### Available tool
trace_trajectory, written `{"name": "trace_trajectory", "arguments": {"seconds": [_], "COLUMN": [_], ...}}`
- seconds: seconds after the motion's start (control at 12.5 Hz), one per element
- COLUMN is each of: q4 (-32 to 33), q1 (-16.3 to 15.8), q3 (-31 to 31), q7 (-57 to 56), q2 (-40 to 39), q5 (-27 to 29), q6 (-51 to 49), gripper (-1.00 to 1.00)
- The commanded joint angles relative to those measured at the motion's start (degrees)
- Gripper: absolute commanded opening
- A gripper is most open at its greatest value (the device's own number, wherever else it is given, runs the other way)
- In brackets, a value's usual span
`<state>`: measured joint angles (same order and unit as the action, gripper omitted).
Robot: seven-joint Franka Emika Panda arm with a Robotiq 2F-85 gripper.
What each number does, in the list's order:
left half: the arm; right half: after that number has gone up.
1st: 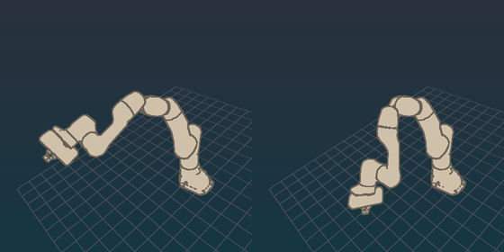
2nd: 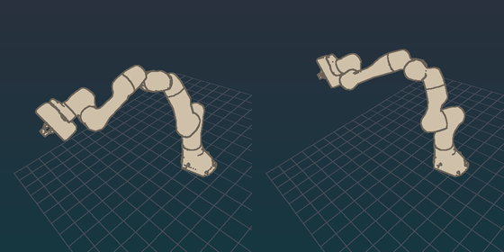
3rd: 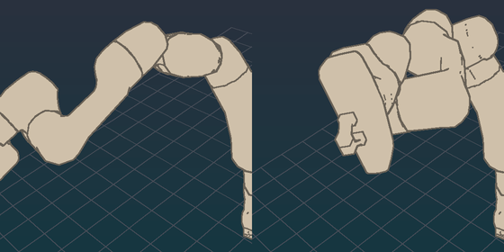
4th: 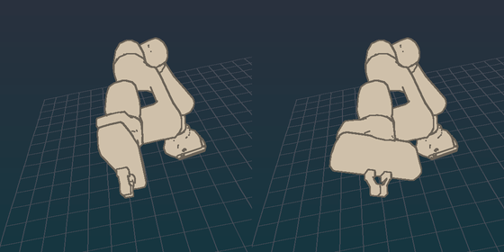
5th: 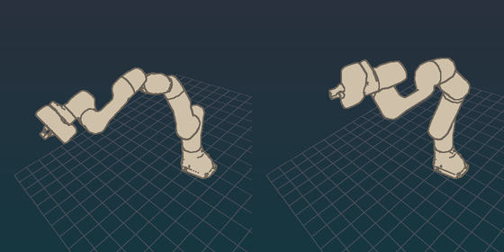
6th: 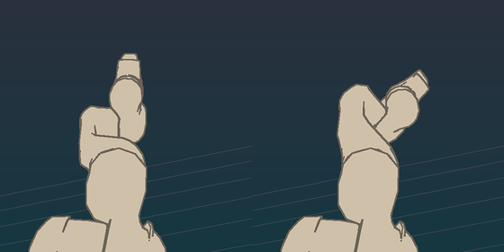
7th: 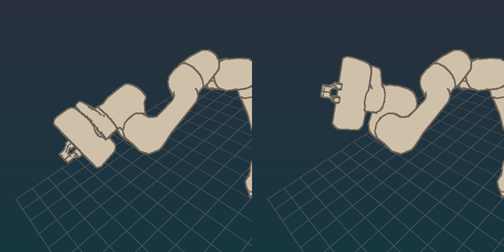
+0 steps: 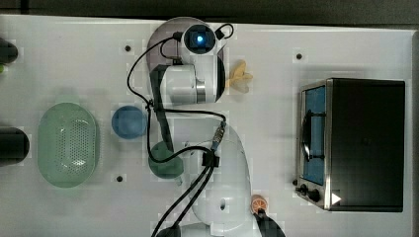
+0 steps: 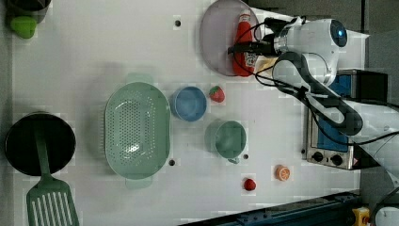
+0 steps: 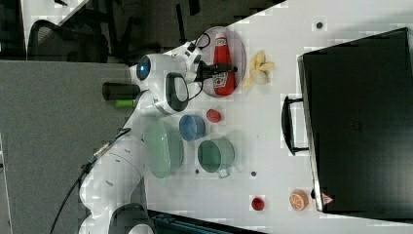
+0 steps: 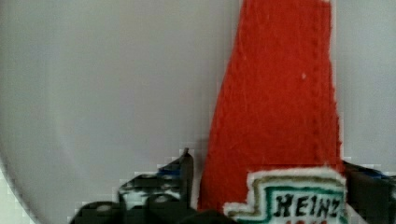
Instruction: Pick ketchup from plate and place it on table.
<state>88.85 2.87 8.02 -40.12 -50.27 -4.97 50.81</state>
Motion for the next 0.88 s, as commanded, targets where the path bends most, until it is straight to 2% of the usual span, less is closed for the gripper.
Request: {"name": "trace_trajectory", "arguments": {"seconds": [0.08, 0.32, 0.56, 0.88], "q4": [-0.8, -0.9, -0.5, -0.4], "q1": [-0.8, -0.7, 0.0, 1.7], "q3": [0.5, 0.5, 0.5, 0.5], "q7": [-2.4, -1.9, 2.6, 4.7], "q2": [0.9, 2.6, 8.8, 19.2], "q5": [0.0, 0.1, 0.2, 1.9], "q6": [0.9, 0.9, -1.5, -15.0], "gripper": [0.19, 0.18, 0.18, 0.18]}}
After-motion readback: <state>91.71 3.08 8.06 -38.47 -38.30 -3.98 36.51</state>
